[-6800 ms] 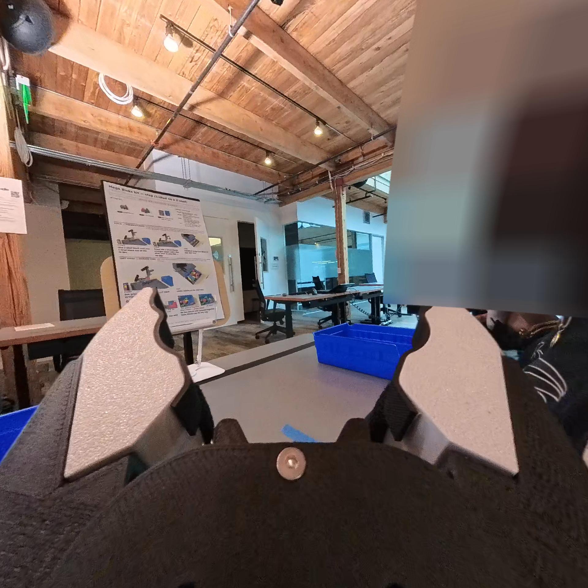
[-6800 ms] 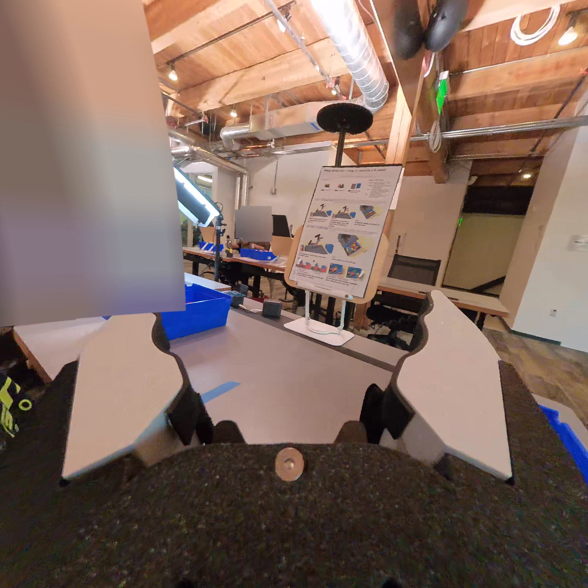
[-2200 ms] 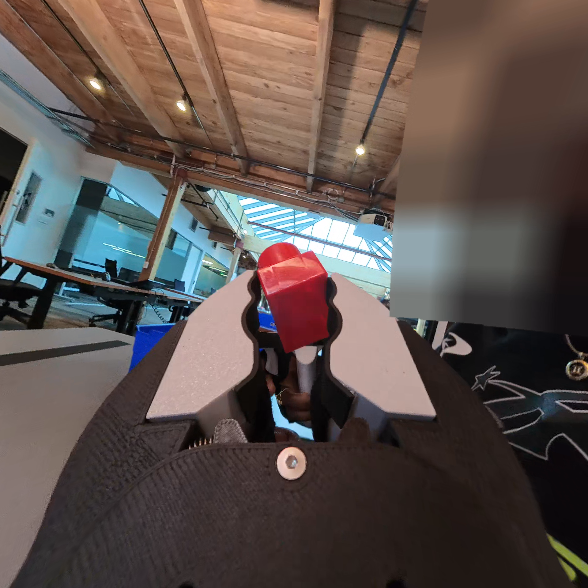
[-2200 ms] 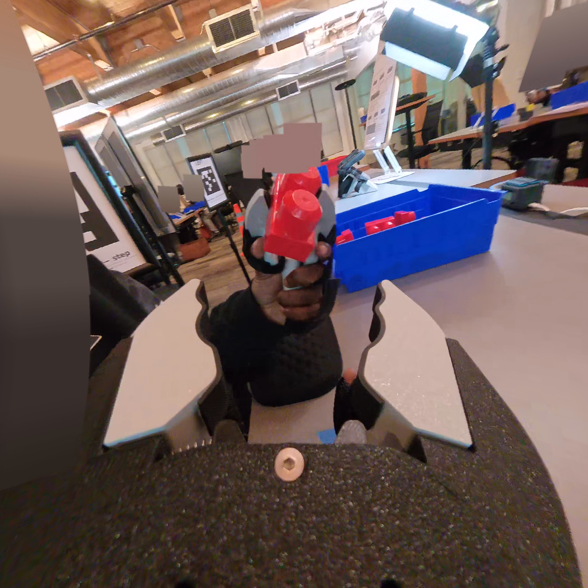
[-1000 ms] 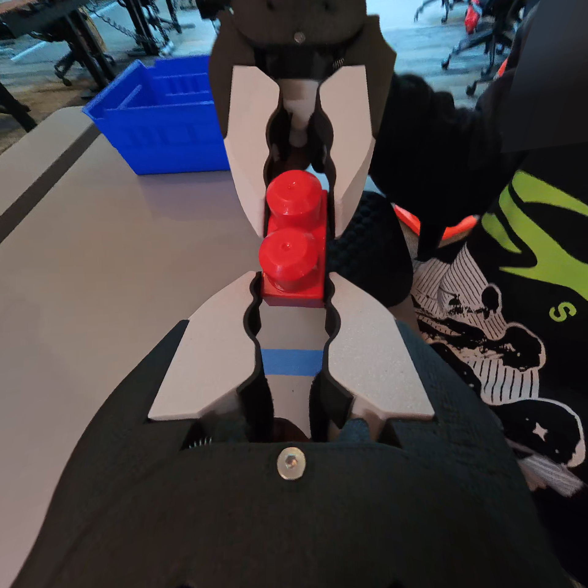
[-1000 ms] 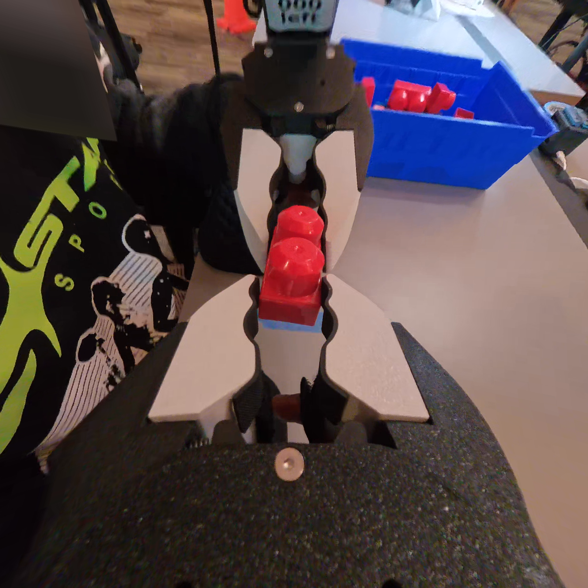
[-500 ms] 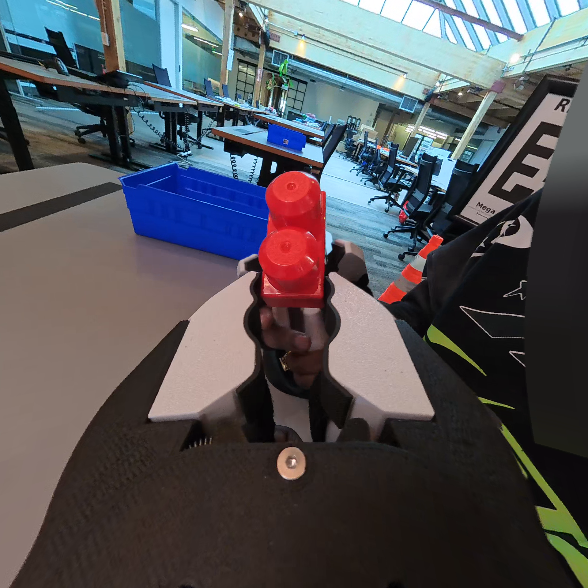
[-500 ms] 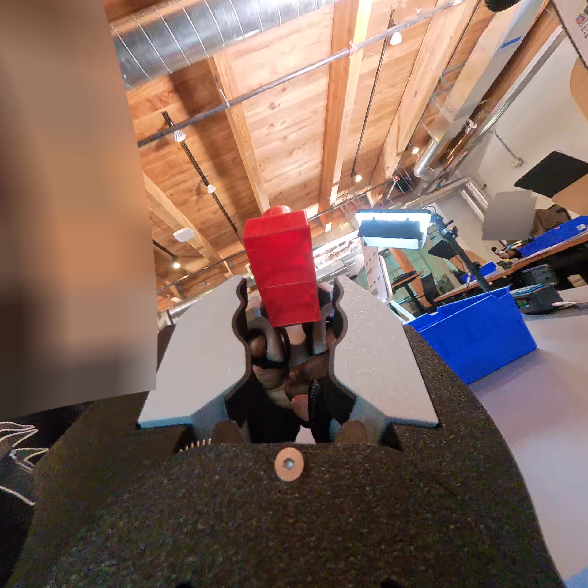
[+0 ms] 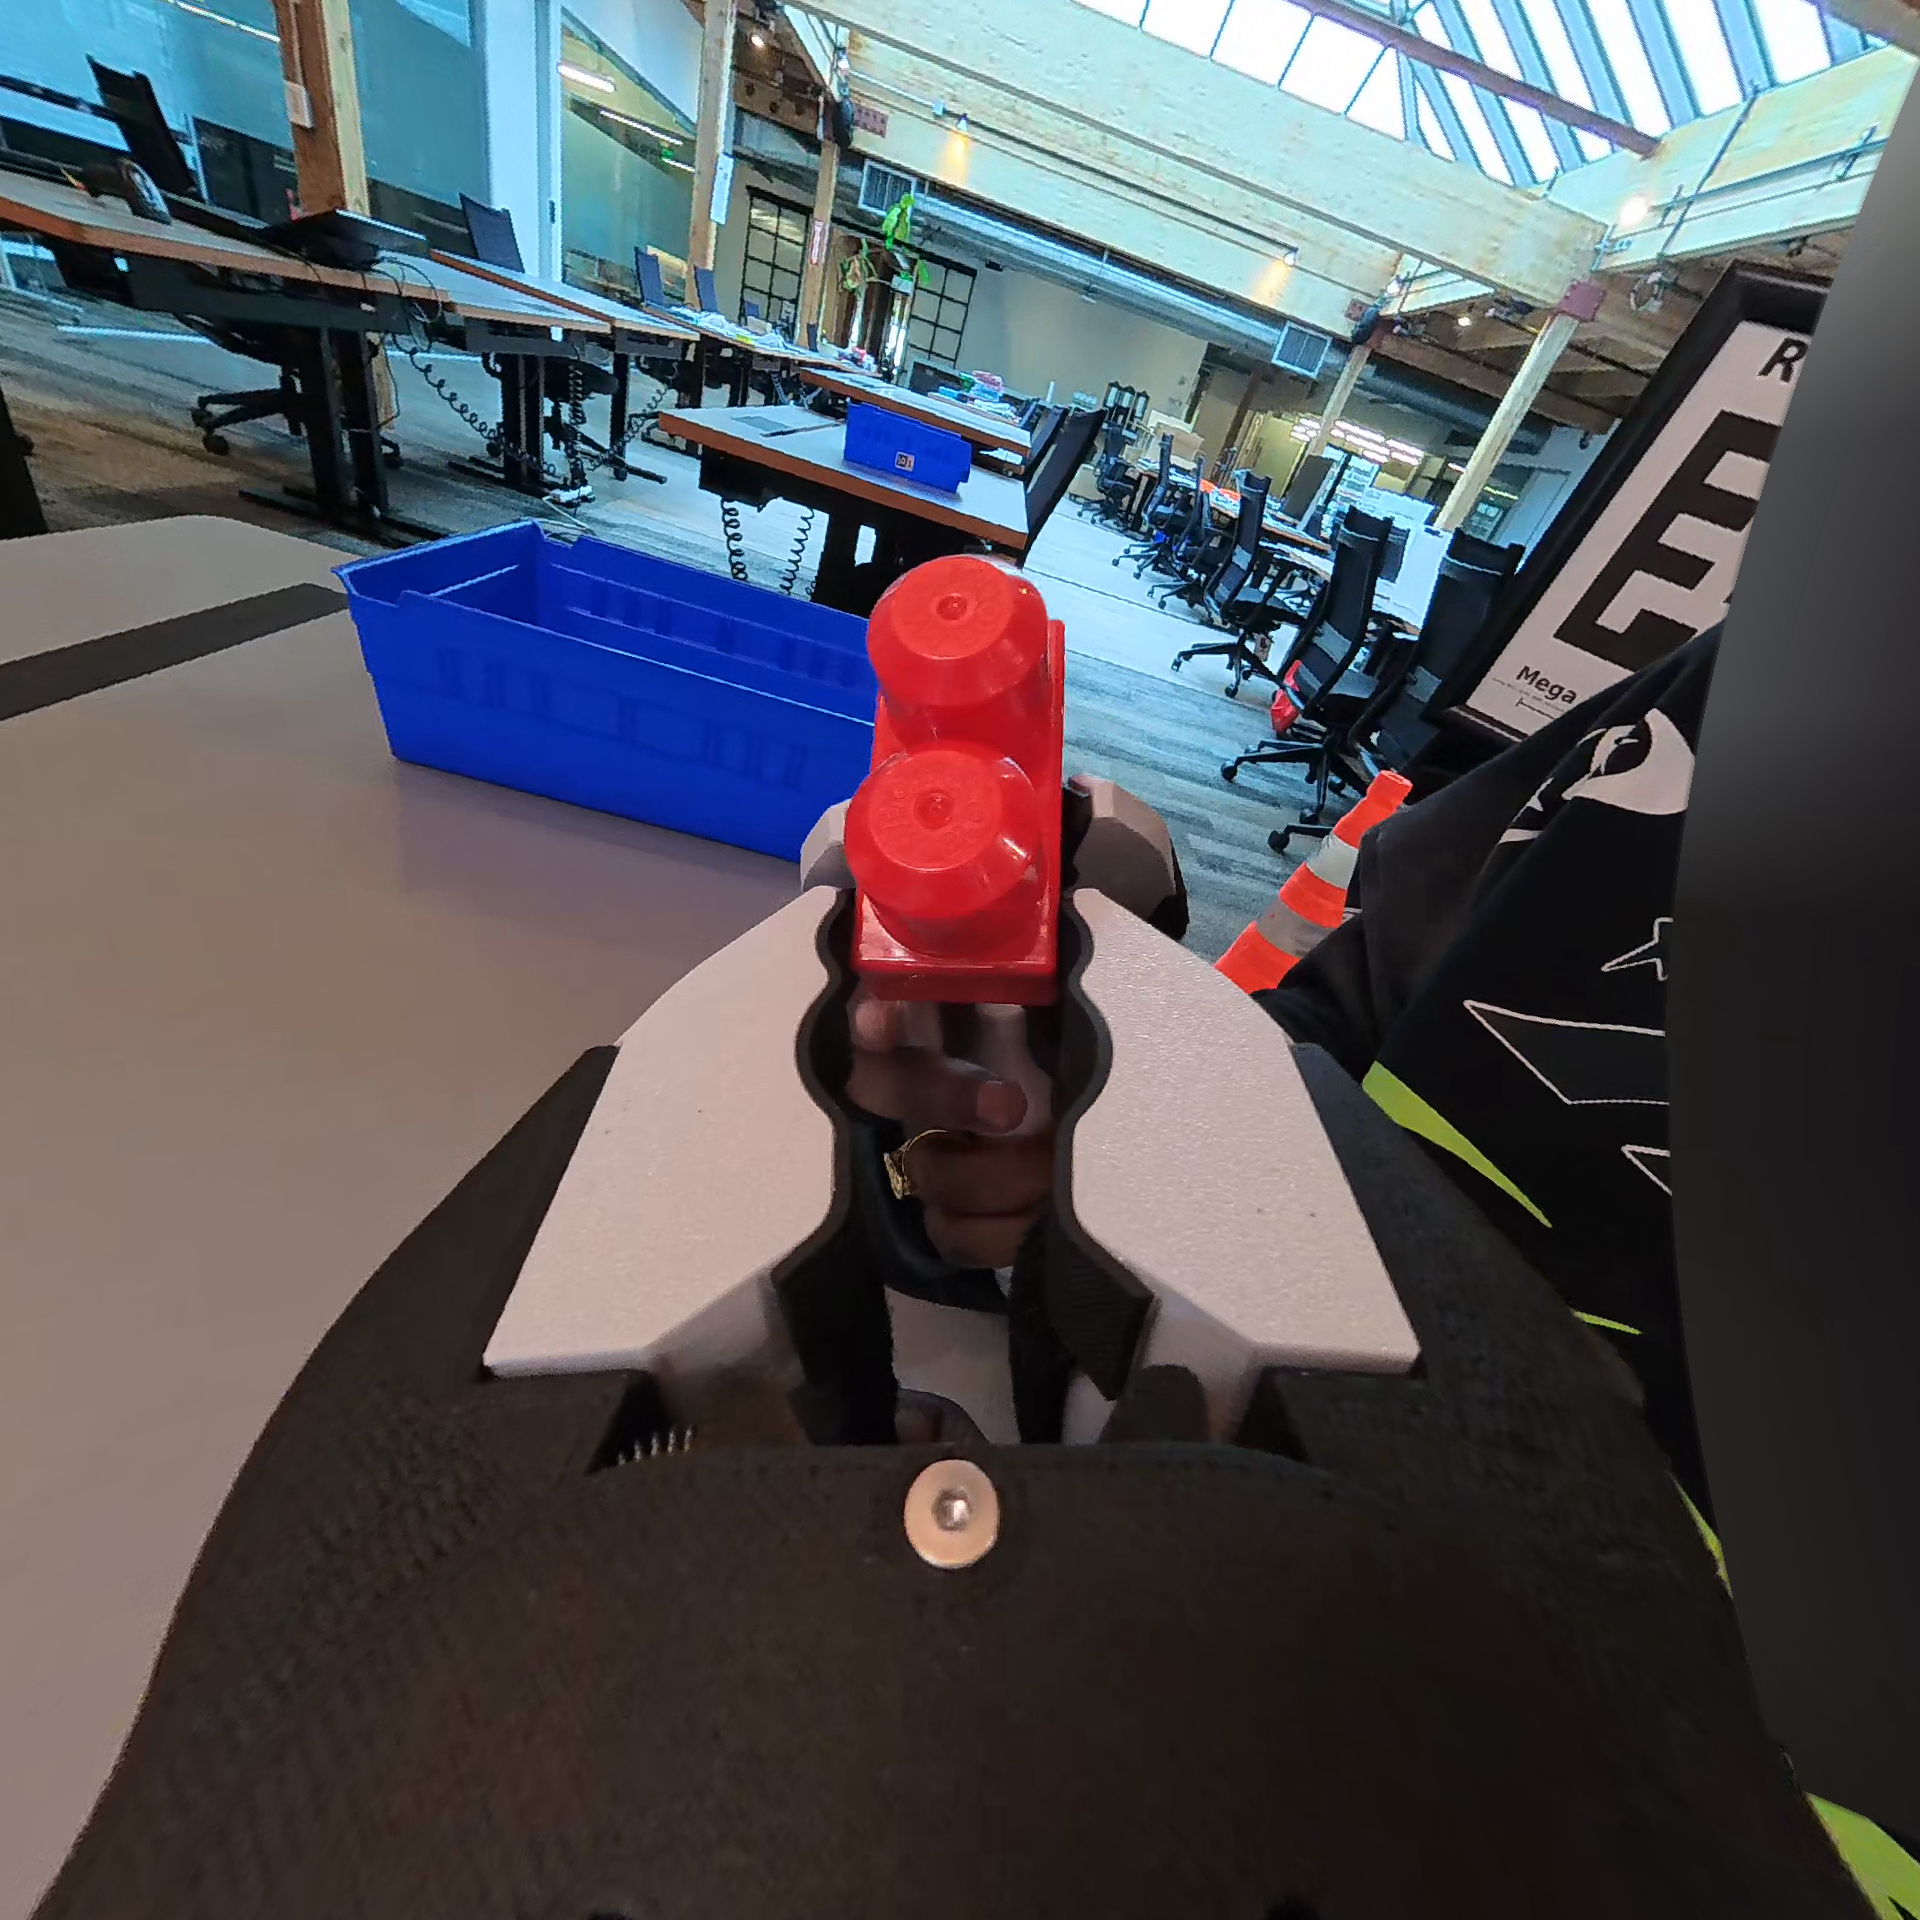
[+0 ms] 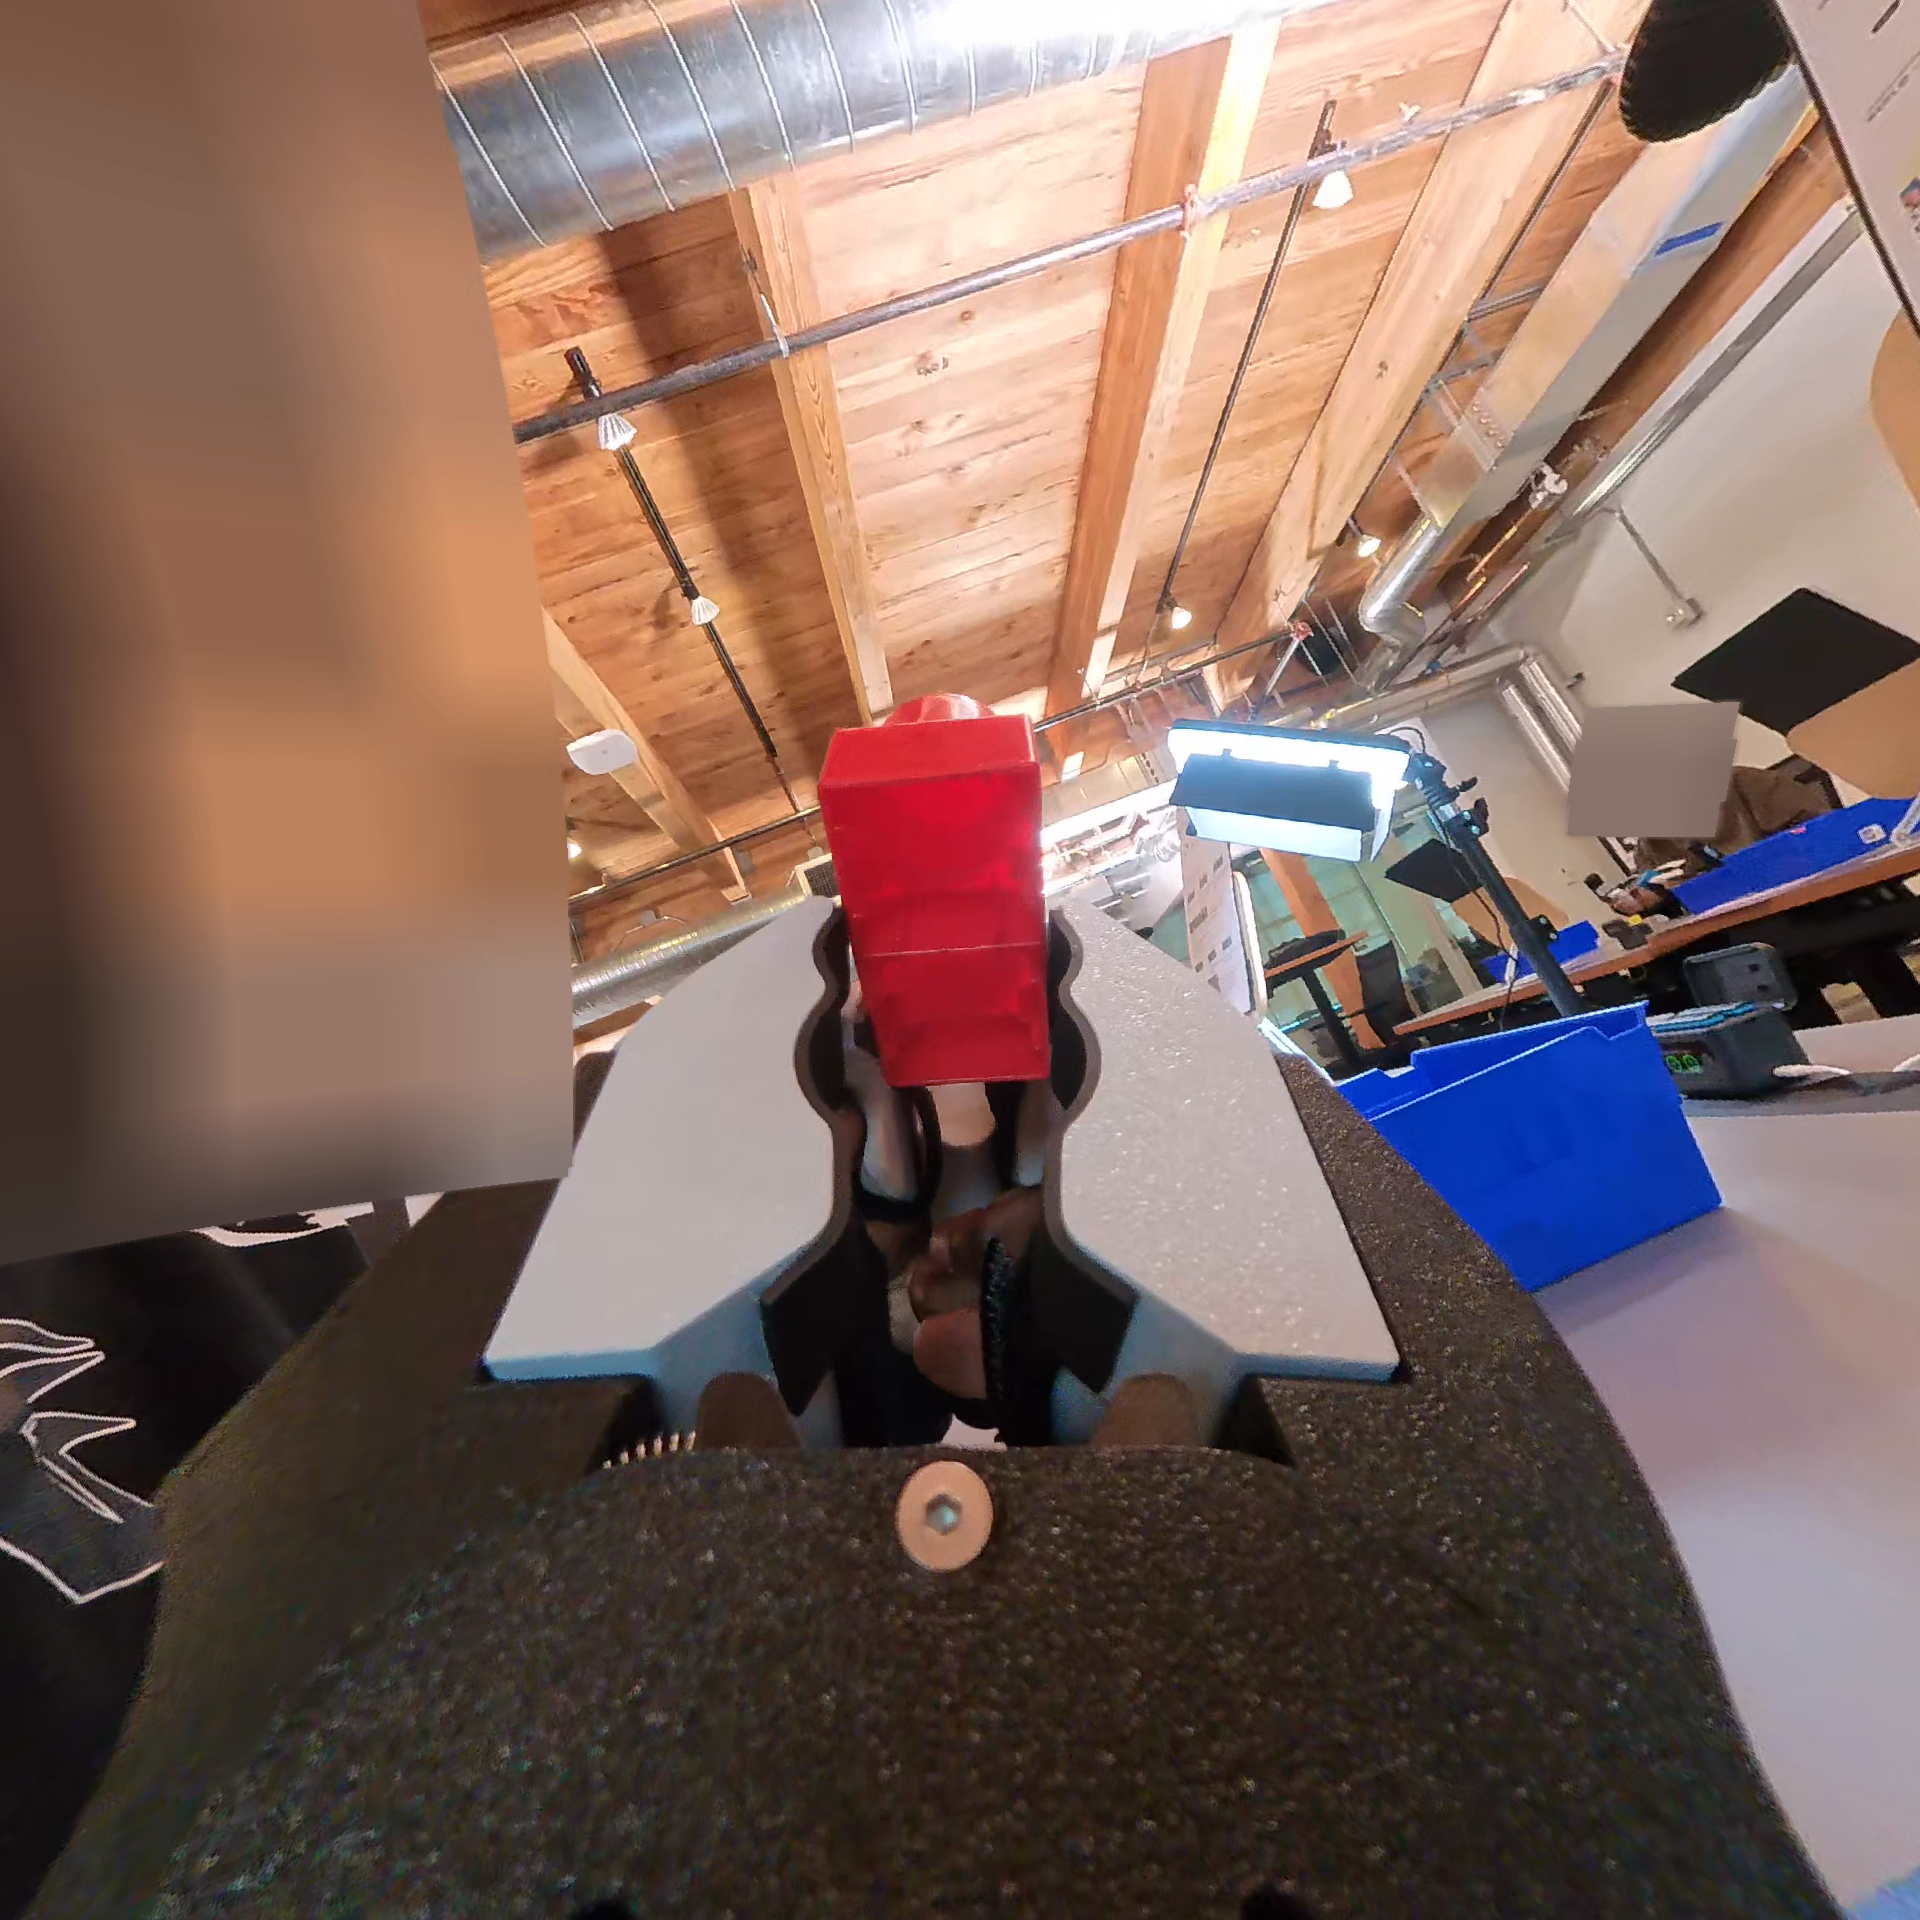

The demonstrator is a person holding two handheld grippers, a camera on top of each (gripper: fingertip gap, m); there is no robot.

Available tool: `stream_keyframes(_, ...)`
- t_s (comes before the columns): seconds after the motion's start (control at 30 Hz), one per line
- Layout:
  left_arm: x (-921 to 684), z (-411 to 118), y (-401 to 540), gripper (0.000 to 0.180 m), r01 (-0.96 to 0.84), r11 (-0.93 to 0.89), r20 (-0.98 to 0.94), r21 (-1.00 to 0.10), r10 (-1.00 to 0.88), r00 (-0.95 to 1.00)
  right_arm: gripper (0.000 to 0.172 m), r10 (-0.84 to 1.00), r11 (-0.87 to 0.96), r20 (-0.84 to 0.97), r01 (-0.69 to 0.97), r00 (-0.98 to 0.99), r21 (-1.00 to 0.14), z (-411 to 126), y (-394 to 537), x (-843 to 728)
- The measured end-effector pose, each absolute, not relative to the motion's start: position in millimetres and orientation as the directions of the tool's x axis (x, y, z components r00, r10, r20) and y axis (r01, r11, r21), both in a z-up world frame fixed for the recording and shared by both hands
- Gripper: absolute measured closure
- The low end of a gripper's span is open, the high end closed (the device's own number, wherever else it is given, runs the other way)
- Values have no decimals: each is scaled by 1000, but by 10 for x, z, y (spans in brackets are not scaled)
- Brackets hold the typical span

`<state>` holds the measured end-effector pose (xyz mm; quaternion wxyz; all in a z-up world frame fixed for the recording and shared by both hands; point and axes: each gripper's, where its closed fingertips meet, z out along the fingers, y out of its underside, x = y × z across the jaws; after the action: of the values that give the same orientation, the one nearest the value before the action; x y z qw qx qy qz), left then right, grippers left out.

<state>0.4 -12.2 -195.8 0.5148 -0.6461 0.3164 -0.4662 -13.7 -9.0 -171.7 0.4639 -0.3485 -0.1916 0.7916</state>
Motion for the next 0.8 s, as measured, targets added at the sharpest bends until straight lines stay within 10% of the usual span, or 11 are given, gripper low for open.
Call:
stream_keyframes(0.5,-1197,-2039,-317,119,-84,-295,144,-952,-671,727,137,884,-467,-370,-570,-286,-676,-1742,17,-8)
stream_keyframes(0.8,-3465,-2505,-797,149,-479,-638,-186,-602,-472,862,136,875,-484,-356,-559,-329,-673,-1742,-43,-19)
